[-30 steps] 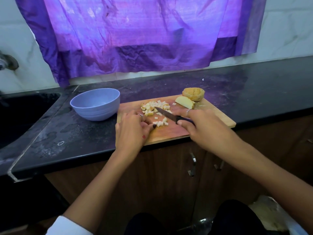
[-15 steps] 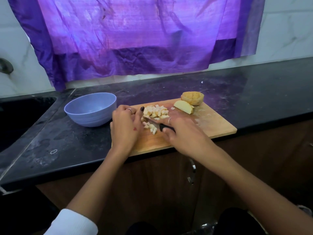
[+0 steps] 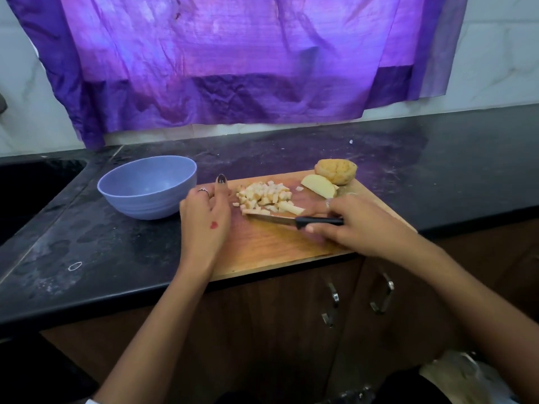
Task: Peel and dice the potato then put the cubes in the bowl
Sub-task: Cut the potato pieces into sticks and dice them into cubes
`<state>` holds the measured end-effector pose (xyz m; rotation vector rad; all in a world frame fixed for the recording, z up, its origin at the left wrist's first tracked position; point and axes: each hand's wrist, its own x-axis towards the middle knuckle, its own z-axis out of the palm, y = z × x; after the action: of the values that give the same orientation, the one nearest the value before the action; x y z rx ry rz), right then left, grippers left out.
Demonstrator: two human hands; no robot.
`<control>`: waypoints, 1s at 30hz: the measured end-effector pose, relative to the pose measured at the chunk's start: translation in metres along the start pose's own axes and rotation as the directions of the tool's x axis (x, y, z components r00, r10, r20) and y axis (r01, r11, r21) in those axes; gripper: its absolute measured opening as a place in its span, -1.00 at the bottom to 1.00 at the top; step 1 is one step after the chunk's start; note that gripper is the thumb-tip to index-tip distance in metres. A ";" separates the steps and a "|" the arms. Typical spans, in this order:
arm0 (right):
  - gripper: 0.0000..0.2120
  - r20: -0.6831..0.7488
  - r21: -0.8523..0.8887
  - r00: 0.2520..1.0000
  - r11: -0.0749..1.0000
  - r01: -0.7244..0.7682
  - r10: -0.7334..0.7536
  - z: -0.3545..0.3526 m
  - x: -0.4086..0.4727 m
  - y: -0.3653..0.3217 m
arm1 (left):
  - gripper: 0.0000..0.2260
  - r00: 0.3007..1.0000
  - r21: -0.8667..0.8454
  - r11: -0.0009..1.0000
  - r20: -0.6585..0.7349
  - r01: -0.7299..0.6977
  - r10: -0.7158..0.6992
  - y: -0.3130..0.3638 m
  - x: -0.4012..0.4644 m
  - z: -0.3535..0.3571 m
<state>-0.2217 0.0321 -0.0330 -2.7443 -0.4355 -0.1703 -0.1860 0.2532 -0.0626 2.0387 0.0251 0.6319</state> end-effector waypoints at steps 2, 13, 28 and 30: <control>-0.85 -0.036 0.034 0.999 0.999 -0.029 0.030 0.000 0.014 -0.010 | -0.63 0.999 0.043 0.998 0.023 -0.040 0.039 0.000 -0.002 0.000; -0.82 -0.189 0.491 0.974 0.871 -0.019 0.128 -0.017 -0.009 0.032 | -0.86 0.926 0.064 0.926 0.101 -0.372 0.365 0.039 -0.027 0.003; -0.81 -0.360 0.709 0.915 0.690 0.144 0.179 0.015 -0.020 0.057 | -0.72 0.908 0.621 0.682 0.385 -0.387 0.165 0.075 -0.048 0.069; -0.81 -0.356 0.714 0.920 0.682 0.155 0.164 0.015 -0.020 0.059 | -0.77 0.897 0.605 0.688 0.410 -0.402 0.164 0.070 -0.052 0.052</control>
<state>-0.2208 -0.0205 -0.0694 -1.8393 -0.2897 -0.4353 -0.2241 0.1602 -0.0486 2.8942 -0.3168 0.5007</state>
